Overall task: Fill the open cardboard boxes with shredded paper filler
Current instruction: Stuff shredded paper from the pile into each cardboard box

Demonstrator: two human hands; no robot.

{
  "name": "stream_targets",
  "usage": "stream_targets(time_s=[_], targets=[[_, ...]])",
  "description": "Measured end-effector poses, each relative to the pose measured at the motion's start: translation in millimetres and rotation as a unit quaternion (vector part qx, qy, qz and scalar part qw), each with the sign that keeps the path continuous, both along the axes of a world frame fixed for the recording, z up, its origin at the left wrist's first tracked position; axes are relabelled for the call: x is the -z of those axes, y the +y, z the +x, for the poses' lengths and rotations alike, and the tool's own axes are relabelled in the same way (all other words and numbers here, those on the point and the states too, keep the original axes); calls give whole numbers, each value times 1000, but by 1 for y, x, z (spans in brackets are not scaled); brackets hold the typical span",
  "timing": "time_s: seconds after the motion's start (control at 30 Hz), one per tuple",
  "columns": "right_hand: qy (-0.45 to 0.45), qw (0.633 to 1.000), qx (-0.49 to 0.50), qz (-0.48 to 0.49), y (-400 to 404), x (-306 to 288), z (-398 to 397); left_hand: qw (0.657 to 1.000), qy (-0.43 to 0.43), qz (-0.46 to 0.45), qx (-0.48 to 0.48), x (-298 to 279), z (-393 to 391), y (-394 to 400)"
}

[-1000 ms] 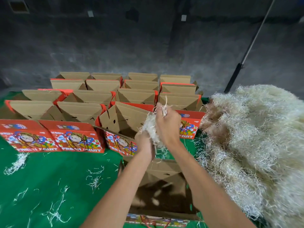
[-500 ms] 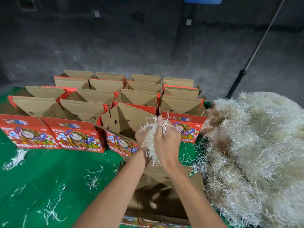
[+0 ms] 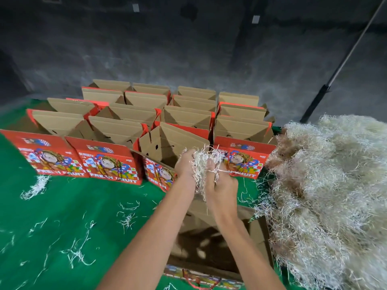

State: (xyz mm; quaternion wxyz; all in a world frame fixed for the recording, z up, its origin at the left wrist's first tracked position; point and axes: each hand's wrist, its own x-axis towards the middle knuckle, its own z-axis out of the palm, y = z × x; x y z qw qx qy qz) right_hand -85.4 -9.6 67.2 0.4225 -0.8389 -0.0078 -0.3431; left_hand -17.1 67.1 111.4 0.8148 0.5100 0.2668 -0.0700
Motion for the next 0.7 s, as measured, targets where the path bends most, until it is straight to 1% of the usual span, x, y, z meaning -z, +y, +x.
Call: stream_targets(time_s=[0.03,0.13,0.17,0.2,0.23,0.27,0.3,0.37,0.43,0.47,0.5,0.53,0.57,0.6,0.67,0.7], targets=[[-2,1000,-8,12,-2,-9,-1,999,-24,31,8,7,-4,0],[11,993,-24,115,-19,-35,5,981,-155,119,14,30,-20,-5],[21,992,-15,126,-28,-43,11,975,-182,125,30,36,-26,-8],[40,993,-2,107,-38,-51,18,968,-204,132,62,42,-31,-9],[66,996,11,62,-49,-57,25,957,-217,165,102,46,-36,-10],[102,995,11,9,-58,-63,30,944,-216,206,140,48,-39,-8],[139,990,-6,-33,-66,-67,36,938,-206,228,159,50,-39,-7],[193,976,-54,-81,-79,-73,46,948,-180,215,149,42,-40,0],[203,971,-79,-103,-80,-77,53,963,-158,161,147,25,-40,3],[194,973,-82,-99,-75,-78,56,966,-157,133,158,21,-41,4],[176,978,-78,-77,-69,-77,57,960,-164,141,175,18,-41,2],[147,986,-66,-34,-61,-75,57,951,-168,176,190,17,-43,-1],[114,992,-51,29,-54,-71,55,945,-153,223,182,17,-44,-5],[81,992,-34,93,-48,-66,51,945,-140,250,155,19,-43,-7],[32,982,-15,183,-40,-48,40,953,-156,242,89,20,-41,-11],[31,975,-18,221,-37,-38,34,960,-163,219,58,19,-39,-13]])
